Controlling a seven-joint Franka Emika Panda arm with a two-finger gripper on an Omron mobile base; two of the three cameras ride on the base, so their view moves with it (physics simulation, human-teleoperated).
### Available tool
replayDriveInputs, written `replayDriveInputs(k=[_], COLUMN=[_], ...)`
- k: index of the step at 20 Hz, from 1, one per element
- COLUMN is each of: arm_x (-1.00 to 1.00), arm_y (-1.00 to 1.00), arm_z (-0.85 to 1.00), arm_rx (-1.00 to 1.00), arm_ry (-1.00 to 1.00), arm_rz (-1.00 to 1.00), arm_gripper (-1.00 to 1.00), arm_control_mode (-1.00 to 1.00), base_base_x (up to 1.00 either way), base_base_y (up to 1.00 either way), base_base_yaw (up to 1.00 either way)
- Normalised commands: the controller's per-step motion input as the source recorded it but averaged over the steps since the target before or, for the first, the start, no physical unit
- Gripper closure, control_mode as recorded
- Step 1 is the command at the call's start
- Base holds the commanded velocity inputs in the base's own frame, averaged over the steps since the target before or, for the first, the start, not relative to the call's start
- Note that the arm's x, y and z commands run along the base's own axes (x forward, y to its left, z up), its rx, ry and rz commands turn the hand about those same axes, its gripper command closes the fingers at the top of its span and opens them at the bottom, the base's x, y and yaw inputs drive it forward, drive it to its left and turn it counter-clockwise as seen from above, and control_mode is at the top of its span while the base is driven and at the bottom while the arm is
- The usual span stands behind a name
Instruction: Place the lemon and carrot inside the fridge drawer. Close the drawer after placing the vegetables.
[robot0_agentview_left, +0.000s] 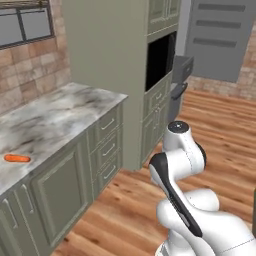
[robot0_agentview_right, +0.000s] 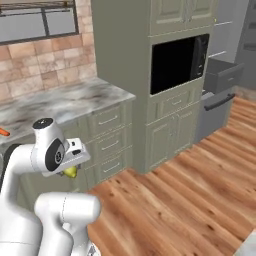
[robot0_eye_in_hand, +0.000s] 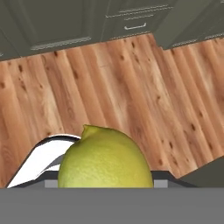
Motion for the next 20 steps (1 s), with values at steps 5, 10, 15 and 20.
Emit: replayDriveInputs(k=[5, 10, 15, 20], arm_x=[0.0, 0.0, 0.0, 0.0], arm_y=[0.0, 0.0, 0.0, 0.0], arm_z=[0.0, 0.0, 0.0, 0.0], arm_rx=[0.0, 0.0, 0.0, 0.0], arm_ry=[0.0, 0.0, 0.0, 0.0], arm_rz=[0.0, 0.0, 0.0, 0.0], arm_gripper=[1.0, 1.0, 1.0, 1.0], arm_control_mode=[1.0, 1.0, 1.0, 1.0], base_base_x=[1.0, 1.0, 1.0, 1.0], base_base_y=[-0.12, 0.55, -0.76, -1.0], base_base_yaw=[-0.07, -0.31, -0.05, 0.01])
